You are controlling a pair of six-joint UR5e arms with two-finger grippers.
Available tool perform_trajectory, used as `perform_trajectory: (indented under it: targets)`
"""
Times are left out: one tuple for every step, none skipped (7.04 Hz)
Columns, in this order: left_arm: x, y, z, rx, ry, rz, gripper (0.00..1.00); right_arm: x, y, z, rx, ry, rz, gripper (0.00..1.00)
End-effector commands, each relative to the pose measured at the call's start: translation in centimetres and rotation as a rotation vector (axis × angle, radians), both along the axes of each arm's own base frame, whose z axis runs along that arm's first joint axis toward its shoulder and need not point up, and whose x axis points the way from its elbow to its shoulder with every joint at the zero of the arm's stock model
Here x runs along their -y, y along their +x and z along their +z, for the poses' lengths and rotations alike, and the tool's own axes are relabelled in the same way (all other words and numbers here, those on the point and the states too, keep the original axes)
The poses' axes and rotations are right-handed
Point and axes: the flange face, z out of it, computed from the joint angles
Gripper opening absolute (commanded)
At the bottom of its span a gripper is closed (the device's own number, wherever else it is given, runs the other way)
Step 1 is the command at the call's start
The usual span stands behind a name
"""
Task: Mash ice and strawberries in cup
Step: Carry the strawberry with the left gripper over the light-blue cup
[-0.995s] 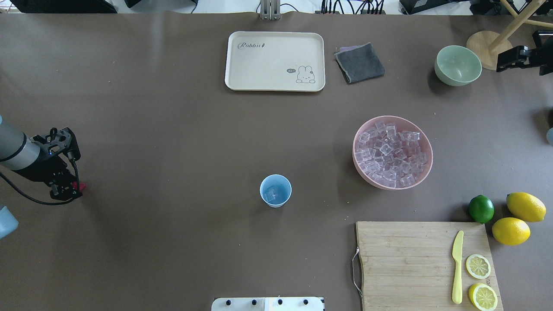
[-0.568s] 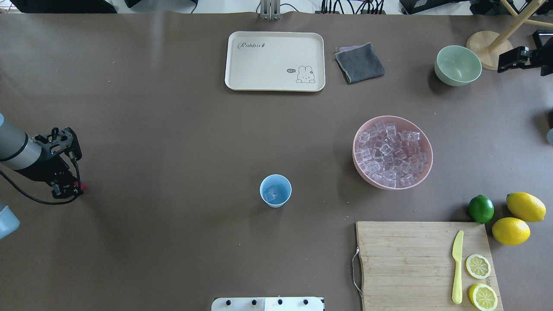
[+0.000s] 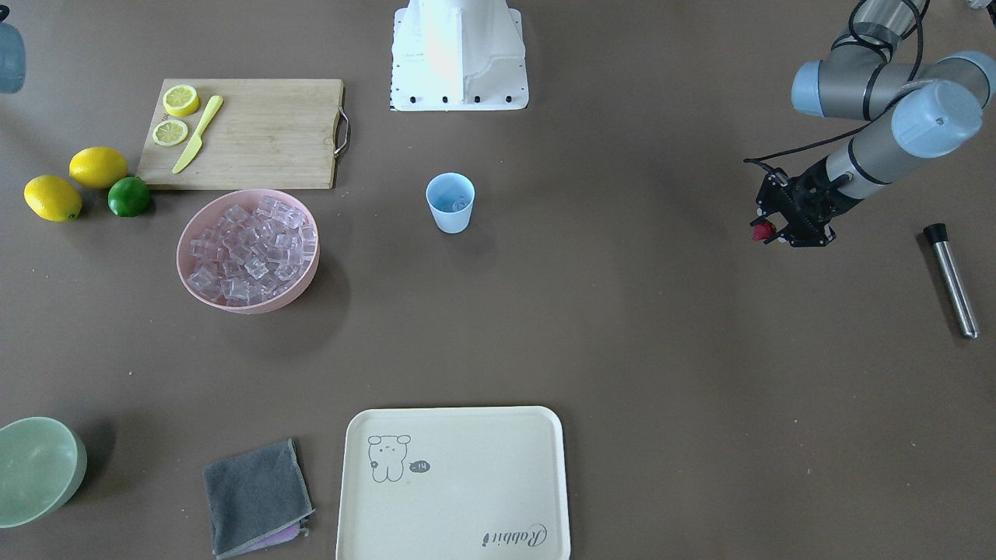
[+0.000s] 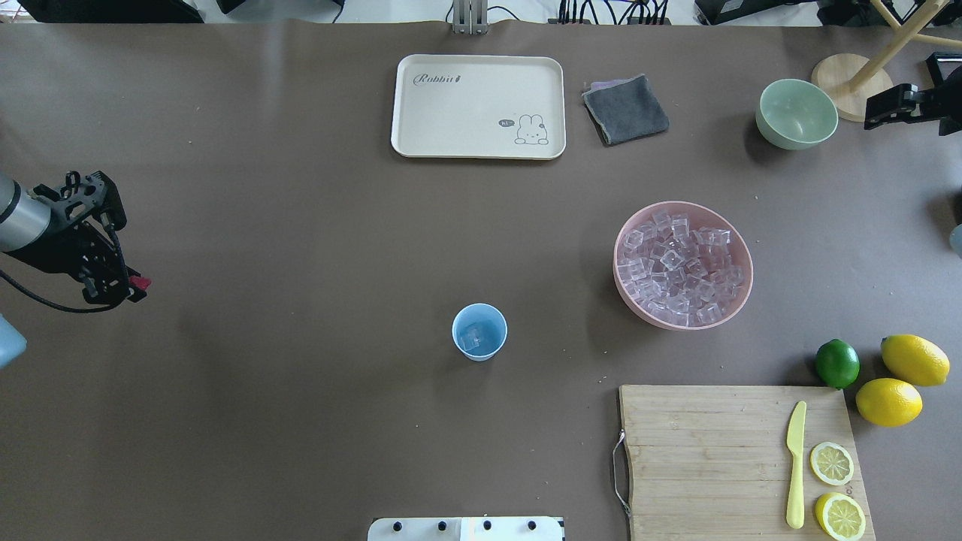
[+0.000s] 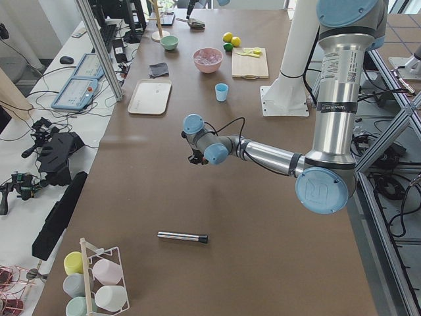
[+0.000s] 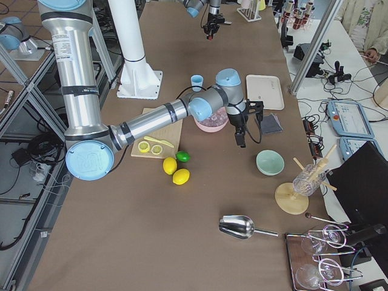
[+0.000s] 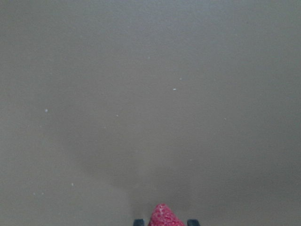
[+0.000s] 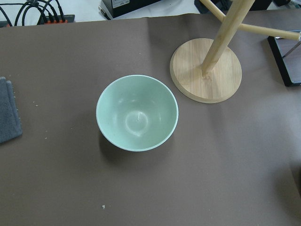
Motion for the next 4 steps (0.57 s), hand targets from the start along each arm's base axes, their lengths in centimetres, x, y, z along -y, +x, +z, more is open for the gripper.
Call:
perform_trajectory:
  targets:
    - [4.0, -0.8, -6.9, -0.102, 0.036, -0.048, 0.0, -0.3, -1.2, -0.1, 0.004, -0.002, -0.022, 1.0]
    - [5.6, 0.5, -11.8, -0.147, 0.025, -0.085, 0.0, -0.3, -1.8, -0.4, 0.008, 0.003, -0.032, 1.0]
    - [6.5, 1.8, -16.9, -0.215, -0.006, -0.133, 0.0, -0.6, -2.3, -0.5, 0.018, 0.0, -0.047, 1.0]
    - [5.4, 3.1, -18.7, -0.293, -0.01, -0.147, 0.0, -0.7, -2.8, -0.5, 0.024, -0.004, -0.06, 1.0]
